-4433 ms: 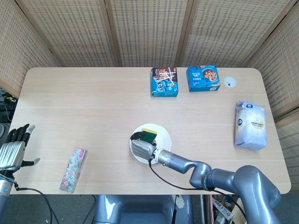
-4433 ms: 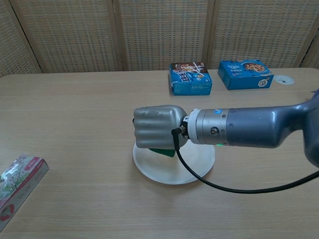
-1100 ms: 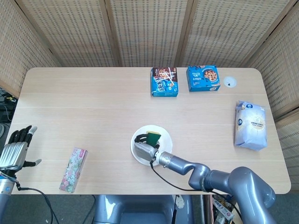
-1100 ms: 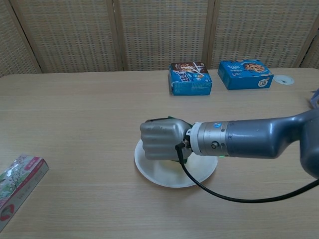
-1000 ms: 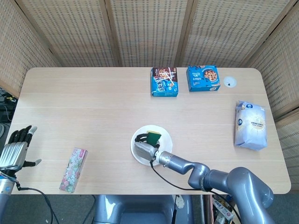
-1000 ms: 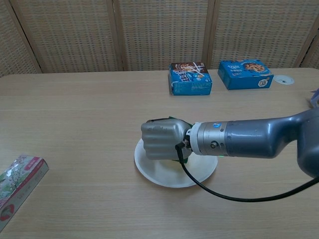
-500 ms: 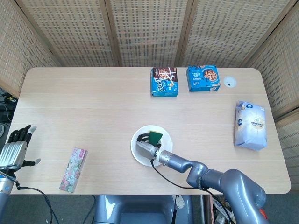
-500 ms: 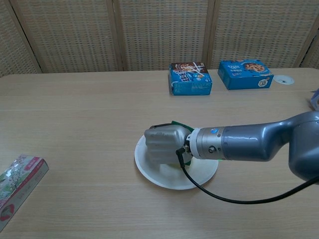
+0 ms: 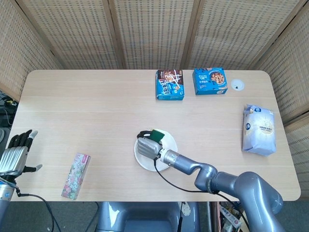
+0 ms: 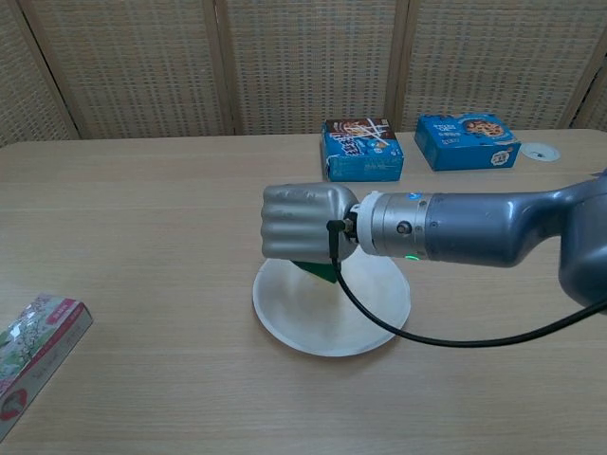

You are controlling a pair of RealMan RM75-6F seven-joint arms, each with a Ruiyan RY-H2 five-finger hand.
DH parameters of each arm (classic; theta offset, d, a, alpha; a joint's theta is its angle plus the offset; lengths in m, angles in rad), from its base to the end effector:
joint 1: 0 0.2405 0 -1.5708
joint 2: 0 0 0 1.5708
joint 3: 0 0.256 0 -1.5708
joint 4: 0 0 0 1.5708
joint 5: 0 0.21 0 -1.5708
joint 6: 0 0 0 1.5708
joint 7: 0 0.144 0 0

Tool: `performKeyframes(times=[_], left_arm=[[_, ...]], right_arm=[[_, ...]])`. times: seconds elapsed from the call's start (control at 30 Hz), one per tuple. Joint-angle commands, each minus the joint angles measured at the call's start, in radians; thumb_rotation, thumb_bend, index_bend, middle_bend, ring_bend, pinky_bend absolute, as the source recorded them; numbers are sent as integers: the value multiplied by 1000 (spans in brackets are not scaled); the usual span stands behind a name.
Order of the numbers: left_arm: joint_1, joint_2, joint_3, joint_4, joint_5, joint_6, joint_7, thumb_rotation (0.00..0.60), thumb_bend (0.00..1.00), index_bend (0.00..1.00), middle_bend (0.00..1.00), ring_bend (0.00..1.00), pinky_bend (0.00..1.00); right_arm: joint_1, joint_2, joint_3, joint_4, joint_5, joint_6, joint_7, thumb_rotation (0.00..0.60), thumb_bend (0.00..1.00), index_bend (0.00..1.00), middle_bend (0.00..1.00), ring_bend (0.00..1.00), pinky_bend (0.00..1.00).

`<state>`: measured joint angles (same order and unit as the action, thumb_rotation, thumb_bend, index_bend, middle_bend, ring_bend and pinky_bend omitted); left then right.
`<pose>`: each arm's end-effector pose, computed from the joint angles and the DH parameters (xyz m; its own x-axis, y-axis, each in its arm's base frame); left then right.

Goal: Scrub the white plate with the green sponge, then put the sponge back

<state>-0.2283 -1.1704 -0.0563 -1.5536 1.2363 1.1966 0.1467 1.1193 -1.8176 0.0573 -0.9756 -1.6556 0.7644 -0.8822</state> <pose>-0.3378 0.2234 0.1250 0.4651 0.2381 0.8527 0.8637 0.0893 -0.4960 -0.0494 -0.3639 -0.1141 0.7509 0.6409 0.1594 0.3432 -0.5849 0.7349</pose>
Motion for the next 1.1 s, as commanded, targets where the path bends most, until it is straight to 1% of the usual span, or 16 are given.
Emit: performKeyframes(times=[0.03, 0.13, 0.17, 0.23, 0.3, 0.4, 0.43, 0.53, 0.63, 0.77, 0.83, 0.93, 1.0, 1.1], left_arm=[[0, 0, 1, -3, 2, 0, 1, 600, 0, 0, 0, 0, 0], [0, 1, 3, -6, 6, 2, 2, 600, 0, 0, 0, 0, 0], [0, 1, 4, -8, 7, 2, 3, 600, 0, 0, 0, 0, 0], [0, 1, 5, -10, 8, 1, 5, 600, 0, 0, 0, 0, 0], [0, 0, 7, -11, 8, 0, 6, 600, 0, 0, 0, 0, 0], [-1, 0, 9, -15, 10, -3, 7, 600, 0, 0, 0, 0, 0], [-1, 0, 9, -16, 10, -3, 7, 600, 0, 0, 0, 0, 0], [-1, 3, 10, -18, 10, -3, 5, 600, 0, 0, 0, 0, 0], [0, 5, 9, -18, 6, -5, 2, 600, 0, 0, 0, 0, 0], [-1, 7, 9, -17, 5, -7, 0, 600, 0, 0, 0, 0, 0], [-1, 7, 10, -16, 4, -8, 0, 600, 0, 0, 0, 0, 0], [-2, 6, 11, -15, 1, -12, 2, 600, 0, 0, 0, 0, 0], [-3, 5, 10, -14, -2, -15, 4, 600, 0, 0, 0, 0, 0], [-4, 2, 9, -13, -6, -14, 12, 600, 0, 0, 0, 0, 0]], right_arm=[[-26, 80, 67, -108, 49, 89, 225, 600, 417, 630, 625, 428, 601], [-61, 104, 112, -185, 130, 100, 382, 600, 418, 630, 624, 428, 589], [-78, 116, 134, -233, 179, 93, 470, 600, 418, 630, 624, 428, 584], [-99, 132, 160, -295, 252, 66, 573, 600, 417, 630, 624, 427, 555], [-110, 144, 177, -340, 315, 29, 640, 600, 417, 630, 624, 427, 515], [-120, 158, 203, -401, 430, -43, 731, 600, 417, 630, 624, 428, 425], [-122, 161, 213, -416, 471, -64, 756, 600, 418, 630, 625, 428, 391], [-120, 165, 231, -438, 565, -116, 805, 600, 418, 630, 625, 425, 336], [-113, 167, 247, -449, 653, -156, 846, 600, 418, 630, 623, 402, 309], [-97, 155, 263, -435, 738, -172, 871, 600, 418, 631, 615, 352, 275], [-91, 144, 270, -421, 763, -173, 883, 600, 418, 634, 607, 299, 215], [-85, 120, 280, -394, 795, -176, 909, 600, 419, 638, 585, 236, 162], [-82, 96, 280, -365, 810, -174, 922, 600, 418, 638, 580, 224, 156], [-76, 45, 262, -298, 799, -158, 917, 600, 418, 639, 570, 212, 156]])
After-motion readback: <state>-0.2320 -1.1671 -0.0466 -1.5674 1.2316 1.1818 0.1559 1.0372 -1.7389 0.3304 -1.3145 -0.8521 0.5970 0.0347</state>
